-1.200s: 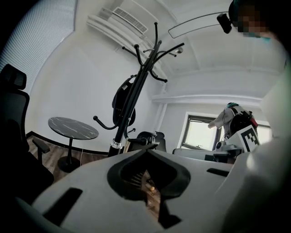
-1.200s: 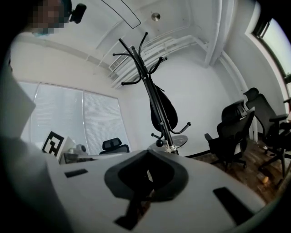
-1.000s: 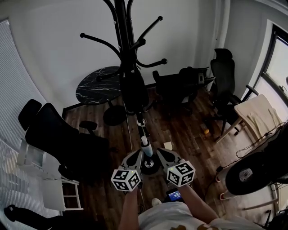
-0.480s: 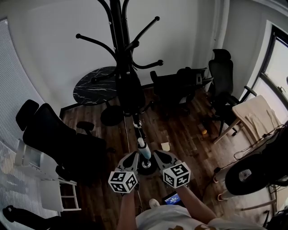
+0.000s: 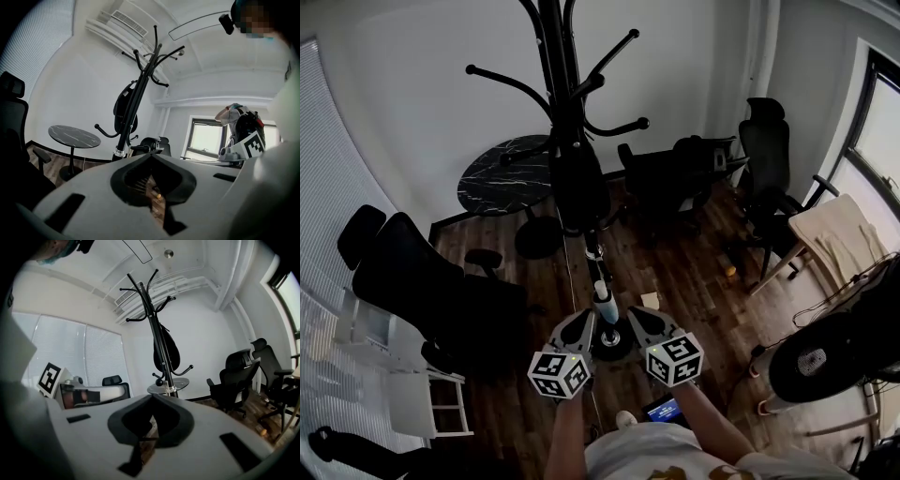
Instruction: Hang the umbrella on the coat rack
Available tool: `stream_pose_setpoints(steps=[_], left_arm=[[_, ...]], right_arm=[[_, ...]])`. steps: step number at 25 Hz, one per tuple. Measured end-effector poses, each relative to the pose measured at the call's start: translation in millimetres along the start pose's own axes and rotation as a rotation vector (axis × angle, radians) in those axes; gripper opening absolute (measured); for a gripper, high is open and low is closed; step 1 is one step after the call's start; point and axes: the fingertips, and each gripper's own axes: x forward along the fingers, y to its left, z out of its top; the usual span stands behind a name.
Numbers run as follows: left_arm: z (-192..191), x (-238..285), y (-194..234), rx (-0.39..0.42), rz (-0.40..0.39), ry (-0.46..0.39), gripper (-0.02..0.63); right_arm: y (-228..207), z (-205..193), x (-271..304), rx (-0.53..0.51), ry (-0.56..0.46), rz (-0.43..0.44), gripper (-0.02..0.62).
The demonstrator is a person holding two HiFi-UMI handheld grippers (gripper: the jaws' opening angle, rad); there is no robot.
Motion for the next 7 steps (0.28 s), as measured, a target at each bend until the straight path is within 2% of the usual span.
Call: stream_pose_setpoints(steps=[7], left_arm=[[-5.8, -1.9, 5.8, -0.009, 0.017, 0.025, 0.02]], right_arm=[[-0.5, -5.9, -1.0, 0.01, 0.01, -0.005, 0.011]])
